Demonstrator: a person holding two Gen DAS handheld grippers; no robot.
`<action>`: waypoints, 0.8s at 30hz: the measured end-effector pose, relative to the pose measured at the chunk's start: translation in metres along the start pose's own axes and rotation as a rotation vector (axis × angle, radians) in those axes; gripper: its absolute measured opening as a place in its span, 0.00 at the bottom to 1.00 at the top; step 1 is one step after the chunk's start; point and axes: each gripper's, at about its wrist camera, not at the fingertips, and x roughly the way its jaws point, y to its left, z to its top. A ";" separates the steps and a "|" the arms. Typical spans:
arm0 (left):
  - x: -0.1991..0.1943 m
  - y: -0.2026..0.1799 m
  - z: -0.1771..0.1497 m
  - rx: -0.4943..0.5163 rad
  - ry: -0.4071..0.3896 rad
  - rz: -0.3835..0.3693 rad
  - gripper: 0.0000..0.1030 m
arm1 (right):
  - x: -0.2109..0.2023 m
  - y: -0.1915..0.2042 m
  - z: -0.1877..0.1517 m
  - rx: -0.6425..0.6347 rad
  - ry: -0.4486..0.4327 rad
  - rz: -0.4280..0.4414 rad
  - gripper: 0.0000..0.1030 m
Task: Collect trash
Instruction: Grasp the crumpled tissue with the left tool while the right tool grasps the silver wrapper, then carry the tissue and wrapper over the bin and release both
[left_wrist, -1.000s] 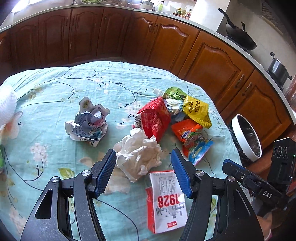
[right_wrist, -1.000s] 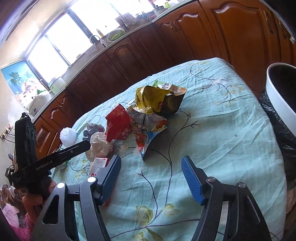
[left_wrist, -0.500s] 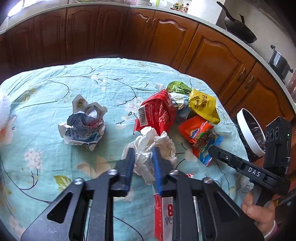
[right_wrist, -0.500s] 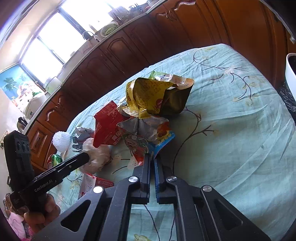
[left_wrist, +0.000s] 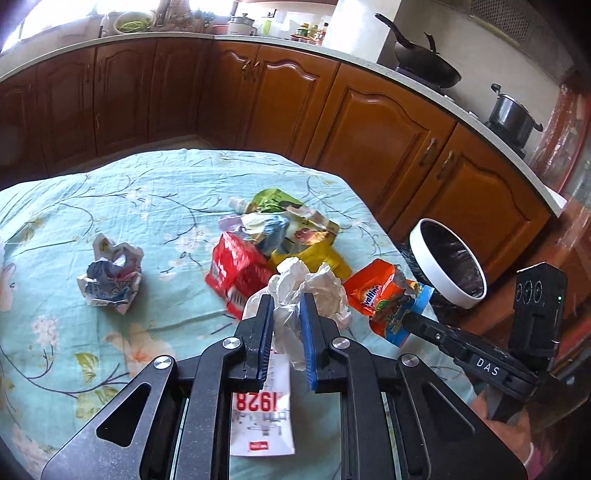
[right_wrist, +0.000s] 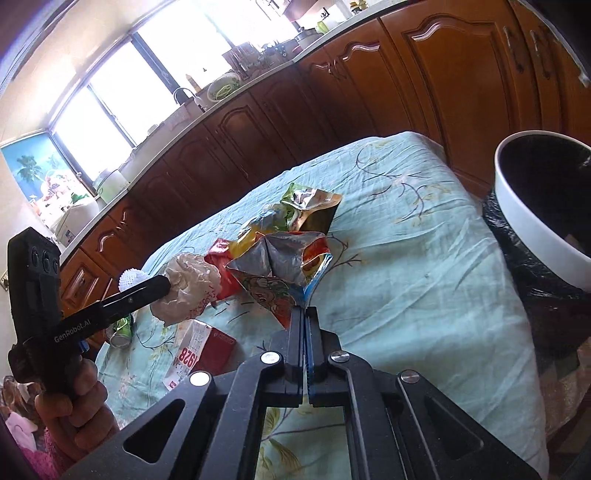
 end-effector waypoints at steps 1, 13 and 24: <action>0.001 -0.006 -0.001 0.008 0.006 -0.011 0.13 | -0.005 -0.003 -0.001 0.002 -0.008 -0.010 0.01; 0.026 -0.070 -0.007 0.089 0.059 -0.093 0.13 | -0.053 -0.047 -0.002 0.056 -0.085 -0.099 0.01; 0.047 -0.112 0.002 0.139 0.074 -0.139 0.13 | -0.084 -0.085 0.003 0.098 -0.143 -0.170 0.01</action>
